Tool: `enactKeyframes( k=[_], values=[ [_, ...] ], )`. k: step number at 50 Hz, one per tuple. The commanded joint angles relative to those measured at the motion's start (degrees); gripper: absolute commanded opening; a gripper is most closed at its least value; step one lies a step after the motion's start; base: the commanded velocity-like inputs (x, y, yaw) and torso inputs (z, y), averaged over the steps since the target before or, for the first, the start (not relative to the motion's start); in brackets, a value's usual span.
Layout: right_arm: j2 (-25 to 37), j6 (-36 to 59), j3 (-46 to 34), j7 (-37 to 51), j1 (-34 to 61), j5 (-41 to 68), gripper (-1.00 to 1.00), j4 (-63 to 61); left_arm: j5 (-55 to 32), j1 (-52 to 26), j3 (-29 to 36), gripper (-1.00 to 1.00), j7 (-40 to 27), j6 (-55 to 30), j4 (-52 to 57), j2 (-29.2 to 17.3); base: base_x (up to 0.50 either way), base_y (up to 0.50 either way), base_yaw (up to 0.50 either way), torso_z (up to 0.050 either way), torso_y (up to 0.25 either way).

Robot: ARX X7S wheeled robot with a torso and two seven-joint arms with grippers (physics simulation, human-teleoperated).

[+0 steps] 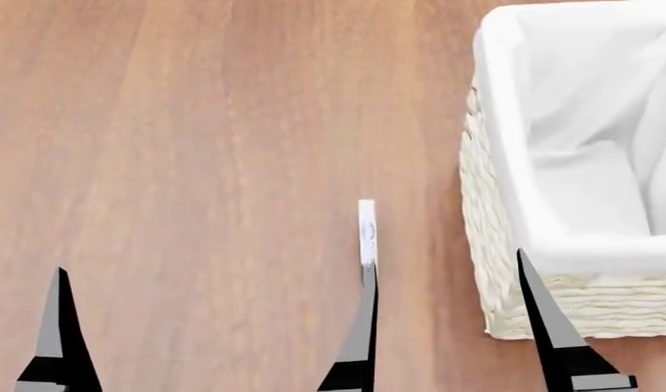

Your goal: Pick up the alphabet soup and the cream cheese box, and put them in the basket.

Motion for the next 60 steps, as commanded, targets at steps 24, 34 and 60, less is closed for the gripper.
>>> enactKeyframes(
  k=[24, 34, 60],
  values=[
    [0.80, -0.43, -0.68, 0.69, 0.12, 0.90, 1.00, 1.22, -1.50, 0.09, 0.26, 1.00, -0.62, 1.75, -0.80, -0.47, 0.00, 0.00, 0.00, 0.000, -0.077],
    [0.82, -0.13, -0.41, 1.04, 0.03, 1.65, 1.00, 1.35, -1.57, -0.03, 0.46, 1.00, -0.84, 1.77, -1.14, -0.59, 0.00, 0.00, -0.18, 0.000, 0.000],
    [1.51, -1.16, 0.01, 1.59, -0.28, 2.77, 1.00, 1.86, -1.69, -0.38, 1.26, 1.00, -1.30, 1.76, -1.18, -0.93, 0.00, 0.00, -0.26, 0.000, 0.000]
  ],
)
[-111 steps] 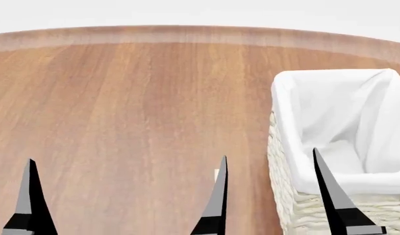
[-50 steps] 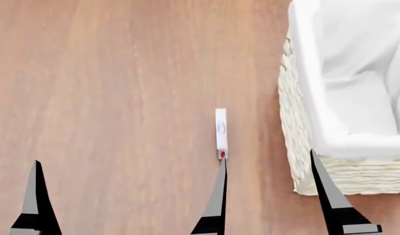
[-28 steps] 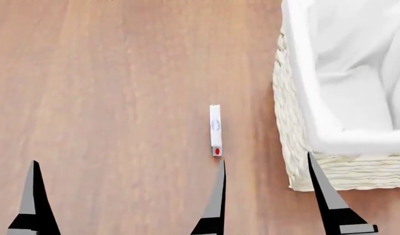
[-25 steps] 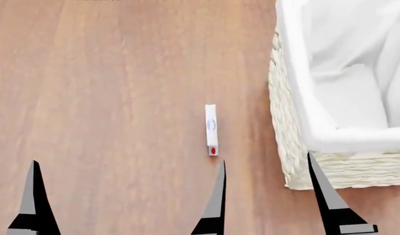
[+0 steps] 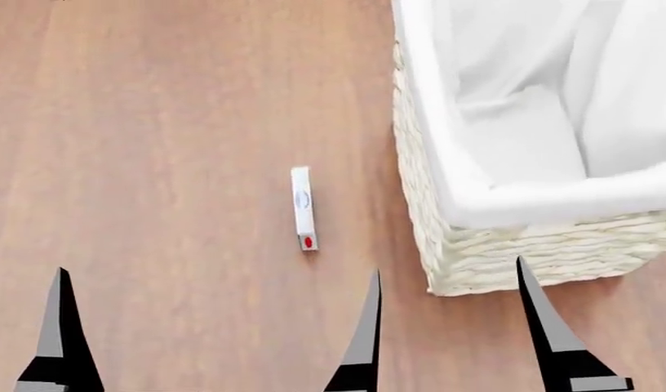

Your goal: Pick up the alphabet soup and the cream cheese box, and put them in the basket.

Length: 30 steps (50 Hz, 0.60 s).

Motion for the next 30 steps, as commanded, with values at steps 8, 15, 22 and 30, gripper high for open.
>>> enactKeyframes(
  k=[8, 15, 22, 30],
  values=[
    [0.28, -0.56, 0.10, 0.37, 0.05, 0.83, 1.00, 0.51, -0.06, -0.09, 0.35, 1.00, -0.28, 0.44, -0.56, -0.26, 0.00, 0.00, -0.26, 0.000, 0.000],
    [0.55, -0.38, -0.13, 0.59, -0.14, 0.74, 1.00, 0.18, -0.29, -0.14, 0.53, 1.00, -0.35, 0.45, -0.34, -0.36, 0.00, 0.00, -0.26, 0.000, 0.000],
    [0.59, -0.02, -0.36, 0.78, 0.05, 0.87, 1.00, -0.10, -0.67, 0.13, 0.40, 1.00, -0.61, 0.38, 0.06, -0.55, 0.00, 0.00, -0.26, 0.000, 0.000],
    [0.83, -0.48, -0.42, 0.97, -0.26, 1.00, 1.00, 0.04, -0.38, 0.23, 0.68, 1.00, -0.71, 0.64, -0.06, -0.72, 0.00, 0.00, -0.26, 0.000, 0.000]
  ],
)
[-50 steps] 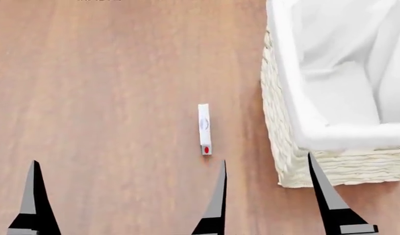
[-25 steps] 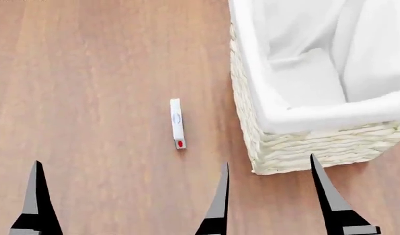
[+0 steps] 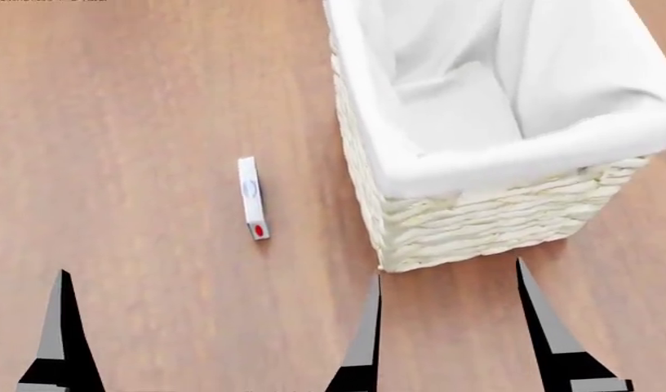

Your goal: Pick up the alphabet soup and the cream cheese box, and put them in the basket.

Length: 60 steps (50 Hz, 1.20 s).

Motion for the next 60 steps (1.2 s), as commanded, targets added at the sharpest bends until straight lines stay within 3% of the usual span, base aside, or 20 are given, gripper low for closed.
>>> enactKeyframes(
  k=[1, 48, 60],
  values=[
    [0.29, 0.20, -0.22, 0.24, 0.03, 0.19, 1.00, -0.27, -0.05, 0.12, 0.16, 1.00, -0.20, 0.29, -0.04, -0.21, 0.00, 0.00, -0.26, 0.000, 0.000],
    [1.32, -0.82, -0.91, 1.24, -0.14, 0.59, 1.00, 0.28, -0.34, -0.19, 1.07, 1.00, -1.12, 0.13, 0.13, -0.98, 0.00, 0.00, -0.26, 0.000, 0.000],
    [1.19, -2.91, -1.43, 2.48, -3.76, 0.37, 1.00, 0.99, -0.68, -0.09, 1.11, 1.00, -1.06, 0.97, -0.83, -1.06, 0.00, 0.00, -0.01, 0.000, 0.000]
  ],
)
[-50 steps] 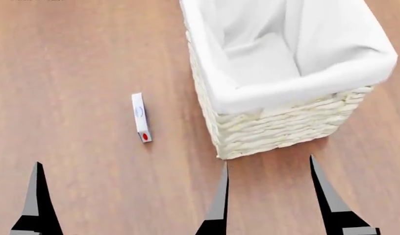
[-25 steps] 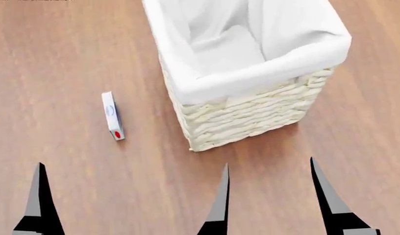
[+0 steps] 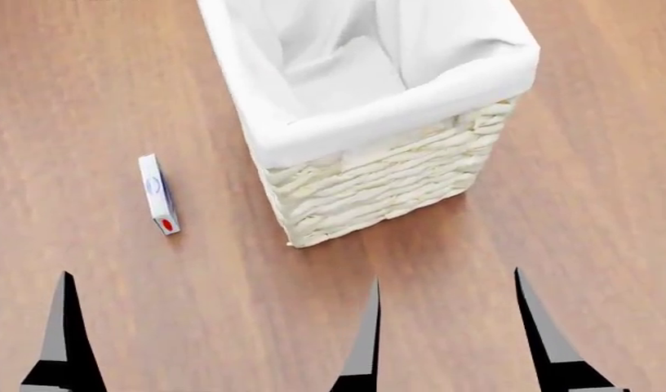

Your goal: Pick up the alphabet soup and the cream cheese box, and put them in the basket.

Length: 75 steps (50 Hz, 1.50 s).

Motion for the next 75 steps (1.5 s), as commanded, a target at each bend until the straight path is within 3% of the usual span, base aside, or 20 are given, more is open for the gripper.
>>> enactKeyframes(
  k=[1, 20, 36, 46, 75],
  values=[
    [-0.19, -1.86, -0.30, 0.97, -3.12, 0.38, 1.00, 0.62, -0.27, 0.04, 0.10, 1.00, -0.09, 0.34, -0.35, -0.15, 0.00, 0.00, 0.00, 0.000, 0.000],
    [1.58, 0.50, -0.73, 1.90, -11.62, 3.48, 1.00, -4.70, -0.47, 0.09, 0.48, 1.00, -0.17, 1.00, -1.53, -0.23, 0.00, 0.00, 0.00, 0.000, 0.000],
    [2.29, 14.89, 3.18, 5.67, -14.48, 13.18, 1.00, -11.36, -0.26, -0.45, 1.32, 1.00, -0.18, 0.59, -2.43, -0.37, 0.00, 0.00, 0.00, 0.000, 0.000],
    [4.22, 14.64, 8.42, 9.28, -18.23, 24.29, 1.00, -10.61, -0.23, -0.46, 2.16, 1.00, -0.07, 0.45, -2.62, -0.33, 0.00, 0.00, 0.00, 0.000, 0.000],
    [8.93, 14.15, 10.10, 15.84, -26.41, 30.64, 1.00, -11.18, -1.08, -0.43, 1.93, 1.00, 0.03, 1.88, -5.55, -0.64, 0.00, 0.00, 0.00, 0.000, 0.000]
  ],
)
